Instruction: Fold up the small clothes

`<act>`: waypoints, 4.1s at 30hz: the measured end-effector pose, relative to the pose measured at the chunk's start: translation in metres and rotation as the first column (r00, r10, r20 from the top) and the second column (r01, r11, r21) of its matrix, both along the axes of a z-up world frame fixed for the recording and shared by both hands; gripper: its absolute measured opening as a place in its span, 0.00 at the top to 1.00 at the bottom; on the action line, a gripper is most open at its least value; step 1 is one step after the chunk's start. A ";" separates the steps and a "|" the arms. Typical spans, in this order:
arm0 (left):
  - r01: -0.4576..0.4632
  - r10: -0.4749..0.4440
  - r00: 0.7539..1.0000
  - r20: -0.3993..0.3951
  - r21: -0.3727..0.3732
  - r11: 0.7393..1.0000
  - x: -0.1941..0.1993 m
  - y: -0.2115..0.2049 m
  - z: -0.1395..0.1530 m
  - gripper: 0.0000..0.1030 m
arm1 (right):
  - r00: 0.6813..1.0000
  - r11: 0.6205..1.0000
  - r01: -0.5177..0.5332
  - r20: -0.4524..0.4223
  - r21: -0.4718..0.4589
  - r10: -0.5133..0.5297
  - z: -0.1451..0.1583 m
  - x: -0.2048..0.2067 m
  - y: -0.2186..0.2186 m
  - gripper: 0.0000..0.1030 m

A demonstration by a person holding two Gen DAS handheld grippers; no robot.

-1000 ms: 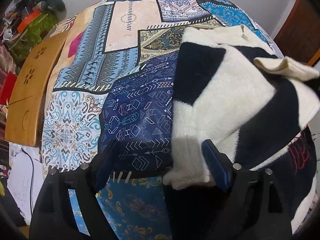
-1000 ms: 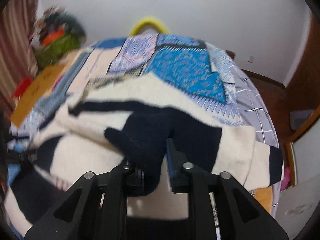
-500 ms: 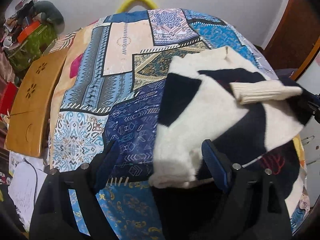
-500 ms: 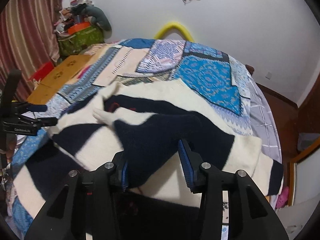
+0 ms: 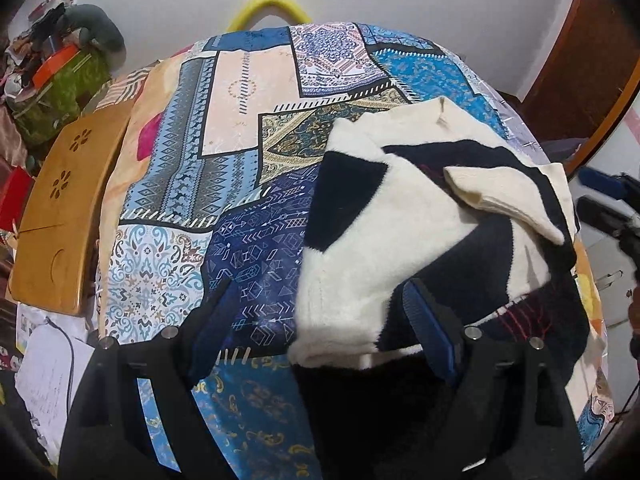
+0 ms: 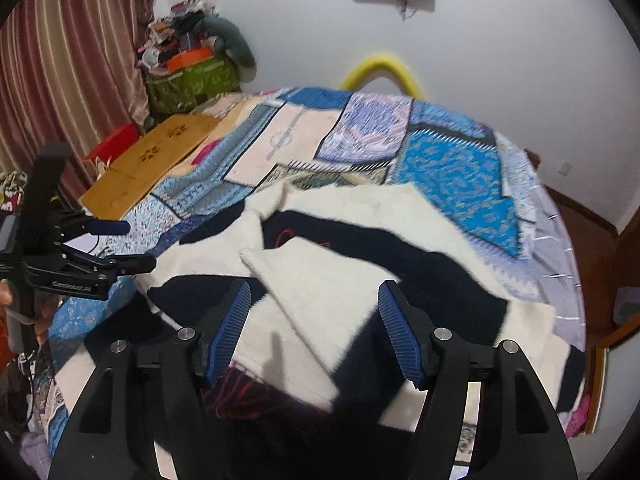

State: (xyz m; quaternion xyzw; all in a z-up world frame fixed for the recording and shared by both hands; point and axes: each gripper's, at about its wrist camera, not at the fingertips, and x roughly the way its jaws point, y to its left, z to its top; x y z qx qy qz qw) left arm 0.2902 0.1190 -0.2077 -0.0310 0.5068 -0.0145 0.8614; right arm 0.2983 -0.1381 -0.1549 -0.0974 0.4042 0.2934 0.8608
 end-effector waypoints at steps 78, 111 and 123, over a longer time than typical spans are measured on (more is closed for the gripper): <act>-0.018 0.016 0.996 -0.088 -0.021 1.000 0.094 -0.022 -0.021 0.24 | 0.928 0.926 0.371 0.076 -0.075 -0.365 -0.026 -0.002 -0.131 0.31; -0.003 -0.019 0.989 -0.144 -0.151 0.989 0.117 -0.018 -0.031 0.44 | 0.845 0.847 0.527 -0.064 -0.067 -0.531 -0.070 0.003 -0.204 0.31; -0.044 0.024 0.992 -0.125 -0.165 0.985 0.133 -0.027 -0.048 0.64 | 0.840 0.844 0.532 -0.086 -0.065 -0.536 -0.078 0.003 -0.208 0.31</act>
